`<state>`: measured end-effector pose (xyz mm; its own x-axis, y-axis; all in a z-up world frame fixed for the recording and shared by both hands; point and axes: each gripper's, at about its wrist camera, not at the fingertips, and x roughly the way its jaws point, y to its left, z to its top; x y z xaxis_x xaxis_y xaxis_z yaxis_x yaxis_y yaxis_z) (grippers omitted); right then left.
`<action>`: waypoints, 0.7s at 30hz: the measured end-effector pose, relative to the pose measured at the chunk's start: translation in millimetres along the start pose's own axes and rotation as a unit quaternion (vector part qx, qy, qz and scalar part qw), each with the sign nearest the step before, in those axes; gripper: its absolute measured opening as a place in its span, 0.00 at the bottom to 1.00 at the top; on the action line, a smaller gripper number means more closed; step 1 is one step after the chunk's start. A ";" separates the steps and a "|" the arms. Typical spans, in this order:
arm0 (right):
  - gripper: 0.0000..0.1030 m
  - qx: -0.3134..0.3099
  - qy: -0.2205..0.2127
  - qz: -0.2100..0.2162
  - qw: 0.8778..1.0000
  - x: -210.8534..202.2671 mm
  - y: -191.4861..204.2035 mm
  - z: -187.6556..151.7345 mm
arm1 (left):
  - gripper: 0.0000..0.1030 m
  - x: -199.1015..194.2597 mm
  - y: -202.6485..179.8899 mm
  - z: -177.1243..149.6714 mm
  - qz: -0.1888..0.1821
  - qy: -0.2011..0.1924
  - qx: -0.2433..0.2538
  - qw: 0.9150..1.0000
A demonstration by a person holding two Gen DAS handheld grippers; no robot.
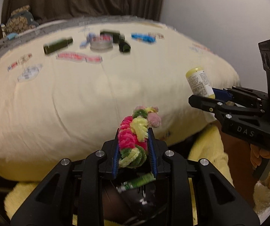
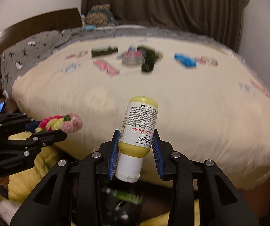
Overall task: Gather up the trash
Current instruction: 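Lower both held items into the bin and open both tools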
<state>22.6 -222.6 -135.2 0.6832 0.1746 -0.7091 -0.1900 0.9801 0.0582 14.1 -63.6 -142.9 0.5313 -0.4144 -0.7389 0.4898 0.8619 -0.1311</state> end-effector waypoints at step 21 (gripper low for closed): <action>0.32 0.054 0.208 0.010 0.977 100.0 4.6 -106.1 | 0.24 104.9 0.6 -91.7 -0.053 0.210 -0.026 0.976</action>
<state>15.3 -210.7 -280.5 0.3309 0.1629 -0.9295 -0.1101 0.9849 0.1334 6.8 -79.8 -281.1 0.1445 -0.3559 -0.9233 0.4846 0.8390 -0.2476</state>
